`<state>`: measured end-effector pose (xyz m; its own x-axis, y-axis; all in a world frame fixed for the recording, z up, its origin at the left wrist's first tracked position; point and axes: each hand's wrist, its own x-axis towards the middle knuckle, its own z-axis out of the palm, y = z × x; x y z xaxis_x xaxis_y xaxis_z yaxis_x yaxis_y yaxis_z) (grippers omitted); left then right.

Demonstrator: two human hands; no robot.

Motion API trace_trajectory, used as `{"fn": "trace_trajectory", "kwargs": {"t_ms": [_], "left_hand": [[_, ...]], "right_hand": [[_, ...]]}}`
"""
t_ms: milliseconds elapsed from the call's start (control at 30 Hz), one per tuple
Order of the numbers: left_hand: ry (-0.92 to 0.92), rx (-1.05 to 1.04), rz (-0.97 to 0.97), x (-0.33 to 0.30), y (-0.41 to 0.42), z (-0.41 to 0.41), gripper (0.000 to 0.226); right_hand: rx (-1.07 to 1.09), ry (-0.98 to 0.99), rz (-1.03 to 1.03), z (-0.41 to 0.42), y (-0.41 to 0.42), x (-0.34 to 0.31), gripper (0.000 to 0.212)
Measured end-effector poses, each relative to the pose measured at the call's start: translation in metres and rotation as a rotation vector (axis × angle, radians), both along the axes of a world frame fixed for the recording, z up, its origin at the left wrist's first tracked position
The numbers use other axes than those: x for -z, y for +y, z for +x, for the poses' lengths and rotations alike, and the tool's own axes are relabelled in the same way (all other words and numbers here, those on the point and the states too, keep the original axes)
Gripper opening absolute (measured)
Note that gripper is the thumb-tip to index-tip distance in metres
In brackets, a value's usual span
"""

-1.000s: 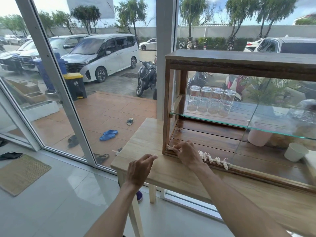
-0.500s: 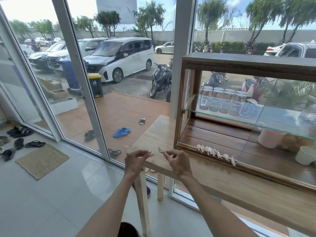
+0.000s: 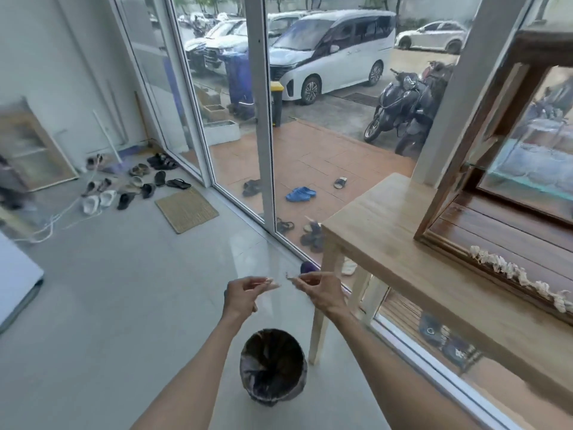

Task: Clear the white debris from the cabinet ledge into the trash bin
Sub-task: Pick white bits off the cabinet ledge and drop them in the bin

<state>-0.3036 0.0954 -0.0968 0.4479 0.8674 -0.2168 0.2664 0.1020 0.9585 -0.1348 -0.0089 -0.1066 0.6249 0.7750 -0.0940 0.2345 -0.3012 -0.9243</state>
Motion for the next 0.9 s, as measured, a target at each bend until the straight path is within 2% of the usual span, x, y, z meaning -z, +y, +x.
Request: {"fn": "trace_trajectory", "kwargs": {"t_ms": [267,467,900], "left_hand": [[0.123,-0.091,-0.129,0.084,0.004,-0.047,0.015],[0.177,-0.110,-0.247,0.156,0.007,-0.057,0.016],[0.318,-0.186,-0.319,0.276,0.017,-0.045,0.008]], "right_hand": [[-0.050,0.228,-0.131,-0.029,0.011,0.084,0.030],[-0.041,0.204,-0.242,-0.034,0.016,0.153,0.016],[0.034,0.136,-0.415,-0.040,0.021,0.271,0.013]]}}
